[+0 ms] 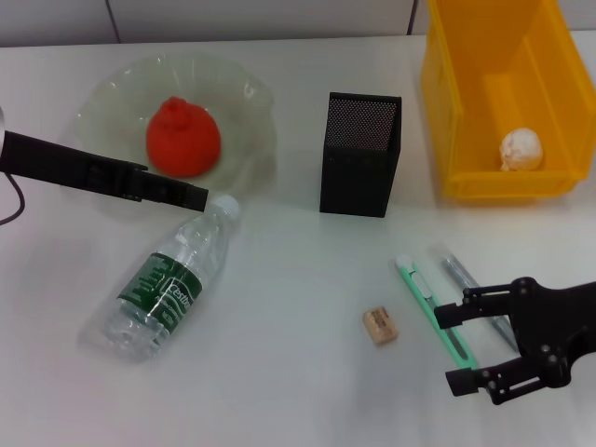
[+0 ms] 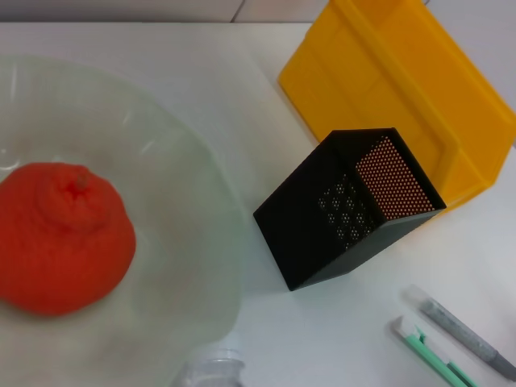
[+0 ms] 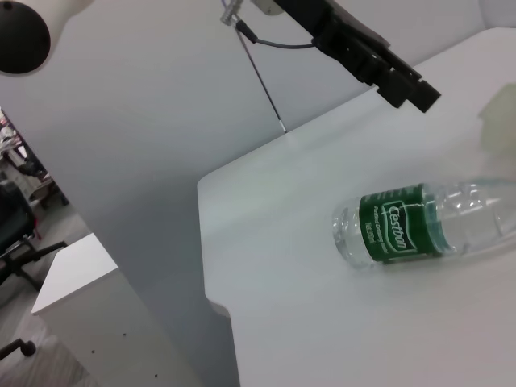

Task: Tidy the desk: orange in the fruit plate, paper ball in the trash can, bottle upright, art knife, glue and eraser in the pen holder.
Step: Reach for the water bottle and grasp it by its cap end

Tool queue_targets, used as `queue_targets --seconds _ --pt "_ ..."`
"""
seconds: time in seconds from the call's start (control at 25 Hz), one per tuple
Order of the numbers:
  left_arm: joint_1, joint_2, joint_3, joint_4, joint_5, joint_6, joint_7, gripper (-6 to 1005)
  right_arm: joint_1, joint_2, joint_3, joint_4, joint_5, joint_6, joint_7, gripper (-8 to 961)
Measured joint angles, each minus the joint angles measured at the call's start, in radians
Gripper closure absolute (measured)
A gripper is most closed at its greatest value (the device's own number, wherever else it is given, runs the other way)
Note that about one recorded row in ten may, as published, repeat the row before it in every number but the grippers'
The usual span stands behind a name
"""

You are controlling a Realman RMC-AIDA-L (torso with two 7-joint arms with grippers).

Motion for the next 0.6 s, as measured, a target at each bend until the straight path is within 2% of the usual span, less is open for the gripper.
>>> queue_targets --seconds 0.36,0.6 --pt "0.011 -0.001 0.005 -0.005 -0.002 -0.014 0.004 261 0.023 0.003 0.006 0.002 -0.003 0.004 -0.005 111" --pt "0.012 -0.003 0.072 -0.004 0.003 -0.058 -0.005 262 0.004 0.007 0.024 0.004 0.007 0.004 -0.014 111"
